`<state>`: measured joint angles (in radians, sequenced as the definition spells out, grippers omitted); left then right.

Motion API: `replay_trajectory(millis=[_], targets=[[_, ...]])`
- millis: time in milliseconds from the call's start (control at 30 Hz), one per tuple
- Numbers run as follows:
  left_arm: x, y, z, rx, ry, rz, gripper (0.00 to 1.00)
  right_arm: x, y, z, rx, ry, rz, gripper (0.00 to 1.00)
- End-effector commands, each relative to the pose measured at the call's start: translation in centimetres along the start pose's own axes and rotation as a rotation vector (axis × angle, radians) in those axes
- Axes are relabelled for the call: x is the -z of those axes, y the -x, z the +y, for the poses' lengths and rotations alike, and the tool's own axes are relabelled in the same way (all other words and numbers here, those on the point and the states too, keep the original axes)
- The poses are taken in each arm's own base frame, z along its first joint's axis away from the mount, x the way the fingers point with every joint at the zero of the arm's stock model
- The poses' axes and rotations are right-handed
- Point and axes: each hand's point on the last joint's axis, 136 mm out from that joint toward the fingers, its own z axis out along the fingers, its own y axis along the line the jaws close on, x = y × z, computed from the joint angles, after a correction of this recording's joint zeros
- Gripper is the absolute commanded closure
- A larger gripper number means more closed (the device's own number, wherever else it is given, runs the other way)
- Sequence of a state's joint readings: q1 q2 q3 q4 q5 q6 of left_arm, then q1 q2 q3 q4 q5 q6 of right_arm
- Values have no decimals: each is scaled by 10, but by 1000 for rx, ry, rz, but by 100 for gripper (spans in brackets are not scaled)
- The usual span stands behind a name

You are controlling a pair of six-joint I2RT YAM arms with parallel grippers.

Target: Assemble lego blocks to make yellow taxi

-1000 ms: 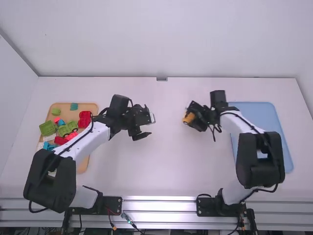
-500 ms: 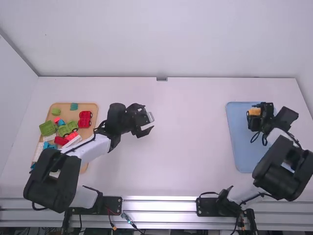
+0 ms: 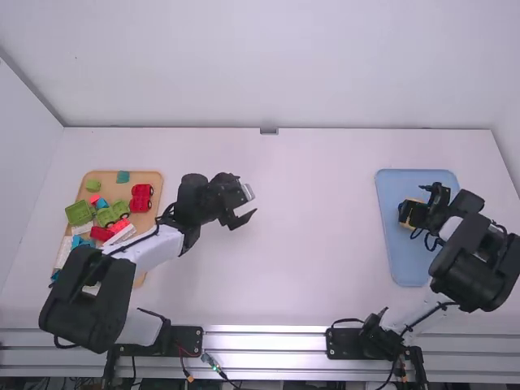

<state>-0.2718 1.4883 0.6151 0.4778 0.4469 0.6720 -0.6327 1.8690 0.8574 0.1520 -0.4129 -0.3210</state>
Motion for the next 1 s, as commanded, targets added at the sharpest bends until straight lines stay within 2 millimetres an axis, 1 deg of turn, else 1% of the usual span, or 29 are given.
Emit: replay_trajectory(millis=[0,33,67,167,233,267,300,333,367,467,533,567,600,700,733,767,800,833,867,933,967], targets=[[3,4,0,33,8,-10,1,1,8,1,-38,3,-9,1],[3,3,7,67,41,-3,1,7,18,-1,-64,-18,-11,1],[3,3,9,75,50,1,1,10,21,-2,-69,-26,-10,1],[4,4,28,154,134,23,1,38,43,-5,-113,-78,-7,1],[5,12,39,215,165,16,1,61,63,2,-137,-69,-18,1],[6,15,42,237,168,12,1,69,70,5,-146,-67,-22,1],[8,24,46,281,167,8,1,83,82,14,-152,-64,-26,1],[9,27,48,298,166,9,1,87,86,18,-145,-59,-28,1],[11,33,52,330,165,11,1,97,96,30,-125,-45,-33,1],[20,51,69,441,194,20,1,124,115,60,-75,-18,-53,1],[32,61,84,547,256,30,1,143,127,81,-34,0,-77,1],[41,69,93,601,292,34,1,153,135,98,1,17,-98,1],[44,72,96,610,300,33,1,155,137,102,14,23,-104,1],[68,94,117,658,383,16,1,181,158,154,130,91,-197,1],[70,97,119,660,390,11,1,184,159,158,141,96,-206,1],[80,105,126,661,427,-4,1,195,165,174,180,117,-246,1],[87,108,131,657,452,-9,1,203,169,184,200,130,-274,1],[90,110,134,655,469,-11,1,207,171,188,210,136,-288,1],[96,112,139,653,502,-16,1,215,175,198,234,150,-320,1],[102,112,145,648,540,-21,1,224,177,213,261,174,-349,2],[104,112,146,642,541,-27,2,225,177,215,258,173,-355,2]])
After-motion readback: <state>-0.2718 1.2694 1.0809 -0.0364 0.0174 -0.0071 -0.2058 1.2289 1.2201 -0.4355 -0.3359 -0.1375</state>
